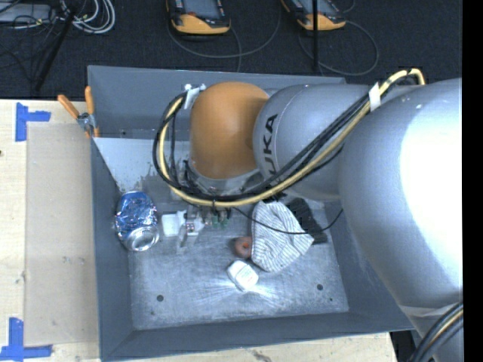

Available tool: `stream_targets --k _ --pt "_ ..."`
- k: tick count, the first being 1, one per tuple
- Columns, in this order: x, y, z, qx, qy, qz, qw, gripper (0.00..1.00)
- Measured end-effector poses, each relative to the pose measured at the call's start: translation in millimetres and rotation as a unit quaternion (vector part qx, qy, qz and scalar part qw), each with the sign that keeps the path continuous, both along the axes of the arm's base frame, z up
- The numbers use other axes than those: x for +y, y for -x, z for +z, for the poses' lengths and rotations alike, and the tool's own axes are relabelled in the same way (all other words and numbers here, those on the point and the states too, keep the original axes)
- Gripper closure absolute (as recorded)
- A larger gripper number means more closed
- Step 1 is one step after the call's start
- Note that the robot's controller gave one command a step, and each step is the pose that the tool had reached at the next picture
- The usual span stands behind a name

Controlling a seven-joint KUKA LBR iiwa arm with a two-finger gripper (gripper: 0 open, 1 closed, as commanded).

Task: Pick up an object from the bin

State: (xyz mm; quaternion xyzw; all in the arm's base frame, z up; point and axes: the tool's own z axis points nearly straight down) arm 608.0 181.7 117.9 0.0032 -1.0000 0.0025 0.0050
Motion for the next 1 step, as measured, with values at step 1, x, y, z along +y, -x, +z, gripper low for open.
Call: stream_targets --k 1 --pt "19.0 -14.4 -39.6 -0.0128 -0.006 0.101 0.9947 1.0"
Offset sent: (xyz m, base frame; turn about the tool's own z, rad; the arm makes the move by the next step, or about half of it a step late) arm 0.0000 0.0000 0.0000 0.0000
